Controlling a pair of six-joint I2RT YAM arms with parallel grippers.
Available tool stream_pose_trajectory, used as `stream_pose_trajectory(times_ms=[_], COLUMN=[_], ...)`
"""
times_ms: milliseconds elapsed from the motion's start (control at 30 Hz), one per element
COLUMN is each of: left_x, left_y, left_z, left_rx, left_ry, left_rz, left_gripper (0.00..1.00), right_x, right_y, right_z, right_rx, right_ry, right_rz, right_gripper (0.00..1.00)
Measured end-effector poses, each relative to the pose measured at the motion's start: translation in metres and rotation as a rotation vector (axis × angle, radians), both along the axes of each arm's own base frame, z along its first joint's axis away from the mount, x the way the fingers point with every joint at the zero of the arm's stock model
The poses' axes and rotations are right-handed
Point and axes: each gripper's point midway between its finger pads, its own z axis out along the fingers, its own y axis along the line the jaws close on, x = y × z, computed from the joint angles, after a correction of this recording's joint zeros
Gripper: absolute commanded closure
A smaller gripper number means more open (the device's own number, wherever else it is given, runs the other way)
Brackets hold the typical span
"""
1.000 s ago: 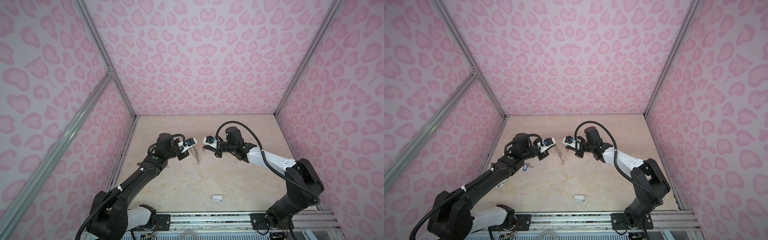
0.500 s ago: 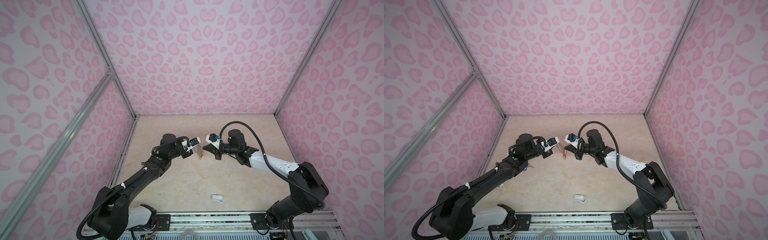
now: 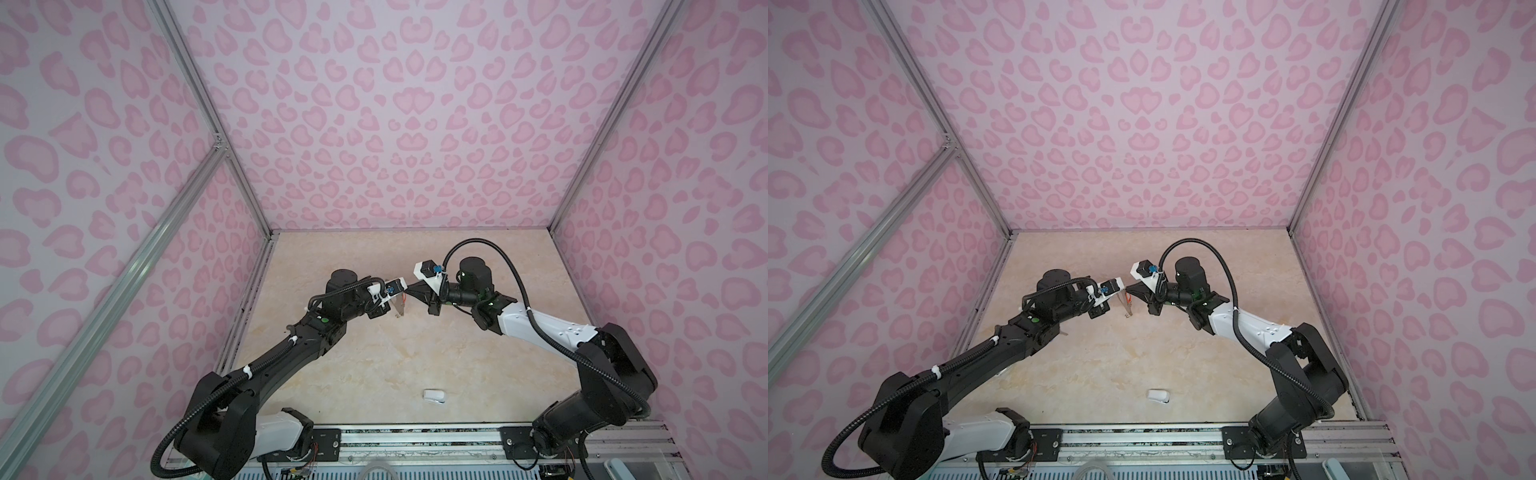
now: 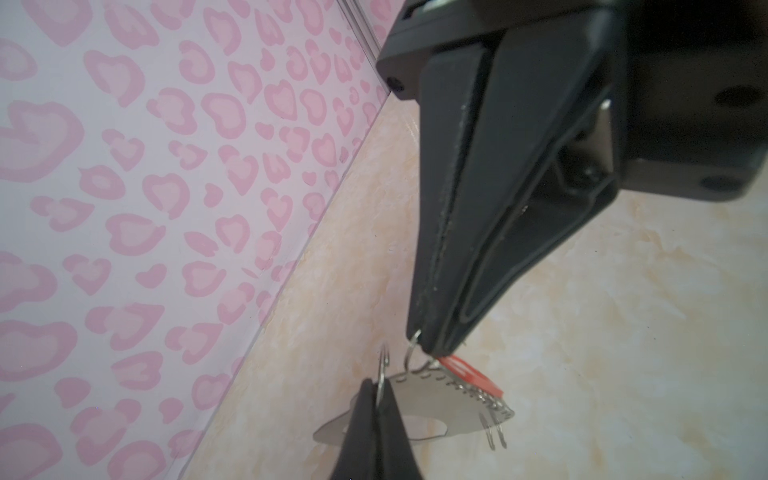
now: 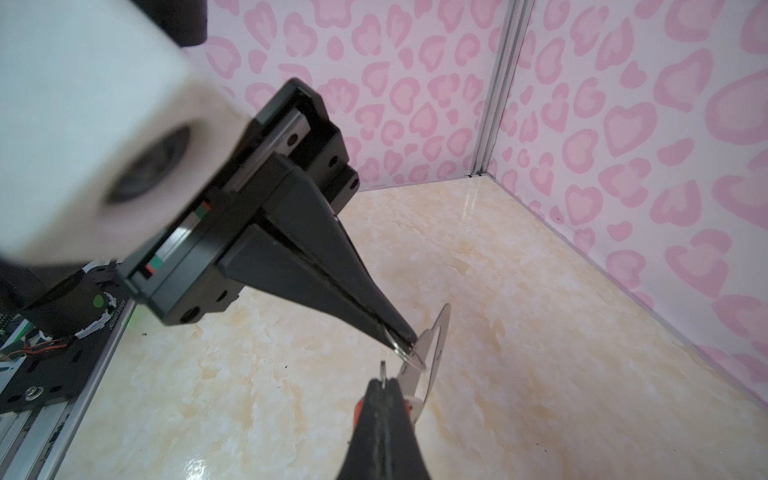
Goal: Put the keys on the keyring
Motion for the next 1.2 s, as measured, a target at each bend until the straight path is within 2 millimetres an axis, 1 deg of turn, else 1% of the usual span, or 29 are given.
stream_pose_trajectory(times_ms=[367, 633, 800, 1100, 1200], left_x=[0.0, -0.001, -0.001, -0.002, -0.002], left_y=[-0.002, 0.0, 0.001, 0.002, 0.002], left_z=[-0.001, -0.007, -0.007, -0.007, -0.007], left_rx=[0.024, 0.047, 0.059, 0.068, 0.069], left_ry=[-0.018, -0.022, -0.038, -0.052, -0.05], left_rz=[0.008, 0.014, 0.013, 0.01, 0.01], left_gripper=[0.97, 0.97, 0.97, 0.97, 0.97], right_x=[0.001, 0.005, 0.008, 0.011, 0.012], right_y=[0.0, 0.0, 0.0, 0.0, 0.0], right_z=[0.001, -0.004, 0.001, 0.0, -0.004], right_rx=[0.013, 0.015, 0.04, 0.035, 0.022], right_ry=[0.026, 0.052, 0.053, 0.063, 0.076], right_rz=[-0.008, -0.024, -0.031, -0.029, -0.029], right_gripper=[1.0, 1.0, 1.0, 1.0, 1.0])
